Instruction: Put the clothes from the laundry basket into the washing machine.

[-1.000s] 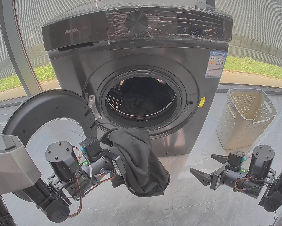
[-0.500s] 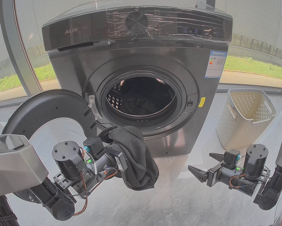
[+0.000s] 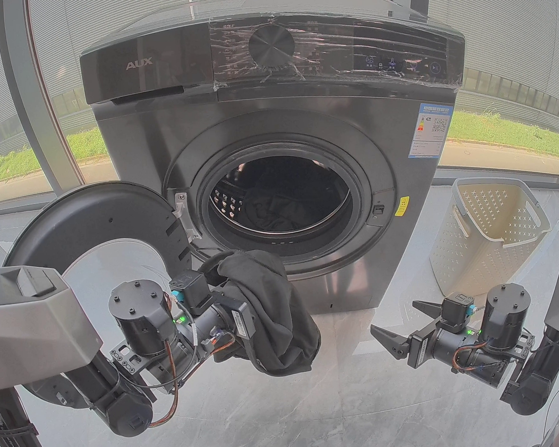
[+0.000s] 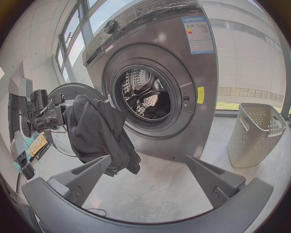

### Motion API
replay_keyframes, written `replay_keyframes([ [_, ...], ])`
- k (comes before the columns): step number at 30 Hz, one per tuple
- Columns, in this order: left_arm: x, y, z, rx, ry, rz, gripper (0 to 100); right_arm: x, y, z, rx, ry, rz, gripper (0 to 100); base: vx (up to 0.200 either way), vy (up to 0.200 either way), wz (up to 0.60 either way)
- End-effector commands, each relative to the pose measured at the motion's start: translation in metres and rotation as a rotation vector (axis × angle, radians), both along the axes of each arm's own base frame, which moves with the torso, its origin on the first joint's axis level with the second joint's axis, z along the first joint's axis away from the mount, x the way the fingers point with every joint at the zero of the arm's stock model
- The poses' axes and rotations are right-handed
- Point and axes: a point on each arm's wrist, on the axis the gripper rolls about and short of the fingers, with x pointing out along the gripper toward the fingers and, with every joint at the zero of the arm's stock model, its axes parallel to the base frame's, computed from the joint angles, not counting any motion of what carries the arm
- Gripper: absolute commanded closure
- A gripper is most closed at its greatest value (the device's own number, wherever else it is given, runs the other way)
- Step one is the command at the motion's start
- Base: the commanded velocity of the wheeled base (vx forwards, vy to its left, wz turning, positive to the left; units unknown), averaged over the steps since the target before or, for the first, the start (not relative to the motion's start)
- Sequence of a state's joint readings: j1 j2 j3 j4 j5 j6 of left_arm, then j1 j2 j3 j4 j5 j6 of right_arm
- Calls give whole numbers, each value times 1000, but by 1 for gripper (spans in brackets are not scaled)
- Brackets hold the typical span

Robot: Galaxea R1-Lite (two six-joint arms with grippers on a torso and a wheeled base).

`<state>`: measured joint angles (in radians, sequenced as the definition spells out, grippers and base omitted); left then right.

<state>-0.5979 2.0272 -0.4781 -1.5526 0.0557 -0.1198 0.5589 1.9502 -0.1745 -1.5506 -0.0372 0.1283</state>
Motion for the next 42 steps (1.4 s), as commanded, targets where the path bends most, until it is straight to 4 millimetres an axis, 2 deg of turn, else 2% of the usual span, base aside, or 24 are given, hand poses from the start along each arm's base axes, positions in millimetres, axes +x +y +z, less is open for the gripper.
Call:
replay_keyframes([
  [1, 1, -1, -4, 5, 8, 1, 100, 0, 1, -1, -1, 3, 3, 0, 0, 0, 0],
  [6, 0, -1, -5, 10, 14, -2, 100, 0, 1, 0, 0, 1, 3, 0, 0, 0, 0],
  [12, -4, -6, -7, 13, 19, -21, 100, 0, 1, -1, -2, 3, 3, 0, 200, 0, 0],
  [21, -5, -9, -7, 15, 20, -19, 100, -1, 2, -2, -3, 6, 6, 0, 0, 0, 0],
  [30, -9, -13, -8, 17, 22, -35, 100, -4, 6, -1, -4, 3, 12, 0, 200, 0, 0],
  [39, -11, -15, -9, 18, 27, -32, 100, -5, 7, -1, -4, 3, 12, 0, 0, 0, 0],
  [42, -13, -17, -9, 21, 27, -41, 100, -5, 7, -1, -5, 4, 12, 0, 200, 0, 0],
])
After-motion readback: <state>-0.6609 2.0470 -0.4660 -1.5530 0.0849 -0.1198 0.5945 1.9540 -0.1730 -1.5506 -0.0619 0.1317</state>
